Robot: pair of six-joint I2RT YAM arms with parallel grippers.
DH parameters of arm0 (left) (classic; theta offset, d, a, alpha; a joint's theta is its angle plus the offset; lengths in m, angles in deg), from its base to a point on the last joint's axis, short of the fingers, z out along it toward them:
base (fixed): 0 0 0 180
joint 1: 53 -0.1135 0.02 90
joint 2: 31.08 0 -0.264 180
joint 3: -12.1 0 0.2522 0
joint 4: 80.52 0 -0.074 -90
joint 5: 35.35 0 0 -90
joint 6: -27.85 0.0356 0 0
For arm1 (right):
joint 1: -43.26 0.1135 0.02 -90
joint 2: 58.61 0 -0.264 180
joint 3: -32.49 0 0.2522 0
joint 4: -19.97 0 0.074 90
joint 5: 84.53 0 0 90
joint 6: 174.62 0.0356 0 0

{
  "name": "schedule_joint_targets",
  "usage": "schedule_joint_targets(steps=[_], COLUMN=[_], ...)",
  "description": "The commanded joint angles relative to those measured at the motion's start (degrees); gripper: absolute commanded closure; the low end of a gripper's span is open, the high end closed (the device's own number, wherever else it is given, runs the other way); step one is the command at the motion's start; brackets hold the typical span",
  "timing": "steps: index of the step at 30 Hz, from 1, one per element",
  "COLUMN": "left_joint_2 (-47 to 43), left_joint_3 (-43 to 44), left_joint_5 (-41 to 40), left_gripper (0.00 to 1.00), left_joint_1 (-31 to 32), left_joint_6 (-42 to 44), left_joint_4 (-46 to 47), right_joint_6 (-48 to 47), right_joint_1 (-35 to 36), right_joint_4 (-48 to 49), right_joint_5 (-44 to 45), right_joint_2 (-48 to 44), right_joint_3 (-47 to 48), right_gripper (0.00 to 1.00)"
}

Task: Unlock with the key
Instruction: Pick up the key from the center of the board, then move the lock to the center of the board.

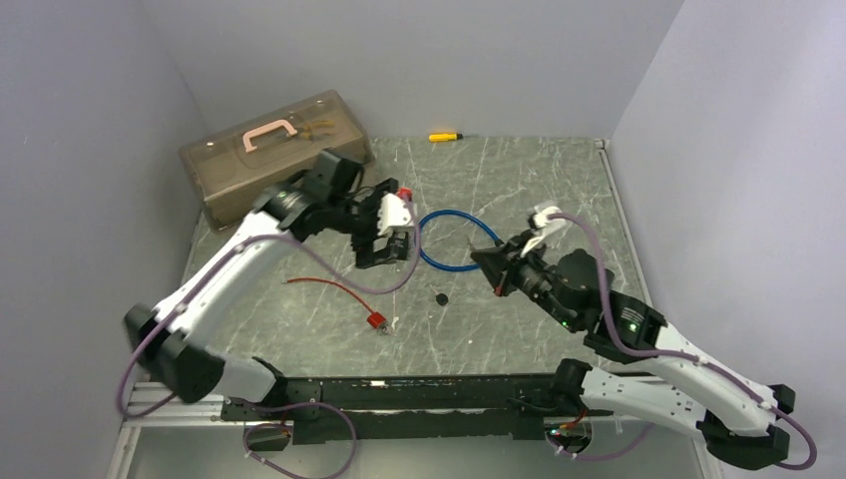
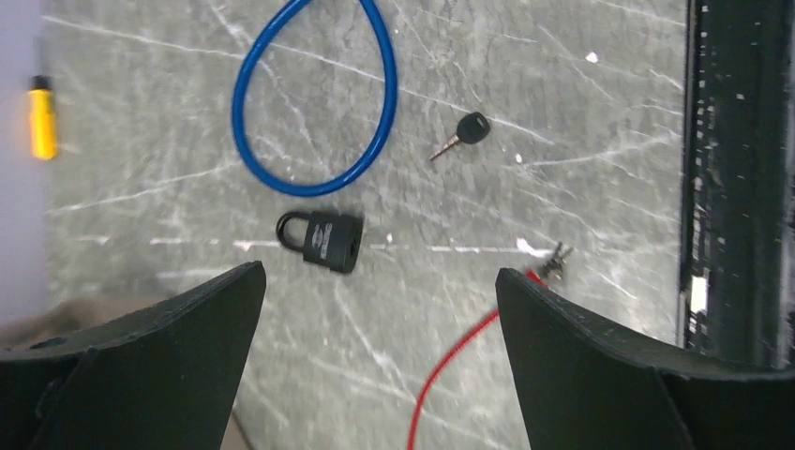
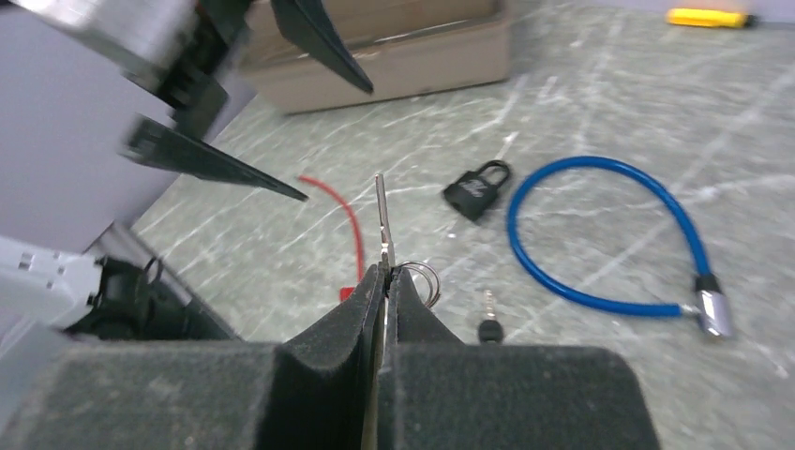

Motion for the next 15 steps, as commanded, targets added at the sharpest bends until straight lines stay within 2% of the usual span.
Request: schedule_joint_targets(steps=[1, 6, 8, 10, 13, 15], left_joint_2=[9.3, 21.0, 26.4, 33.2, 43.4, 47.3], left_joint_3=[-0.8, 0.7, 4.0, 10.1, 22.1, 25.3], left_joint_5=[9.1, 8.3, 8.2, 7.9, 10.4, 11.8], left_gripper=[0.01, 0.0, 0.0, 0.01, 0.01, 0.01], left_joint_1=[-0.1, 2.1, 2.6, 2.6, 2.9, 4.0], left_joint_6=[4.1, 3.4, 6.9, 7.4, 6.1, 4.7], left_joint_4=[12.6, 25.9, 28.0, 28.0, 21.8, 22.4], right_joint_6=[5.3, 5.4, 4.8, 3.7, 2.3, 1.7], right_joint_1=[-0.1, 0.0, -0.1, -0.1, -0.1, -0.1], right_joint_4=[-8.4, -11.3, -11.4, -11.1, -11.6, -12.7], right_joint_5=[15.7, 21.9, 24.0, 24.7, 25.5, 25.8], right_joint_2=[-4.4, -7.1, -8.1, -9.0, -9.4, -8.9], right_joint_3=[2.4, 5.6, 6.9, 7.7, 9.3, 10.2], right_gripper=[1.0, 1.0, 1.0, 1.0, 1.0, 1.0])
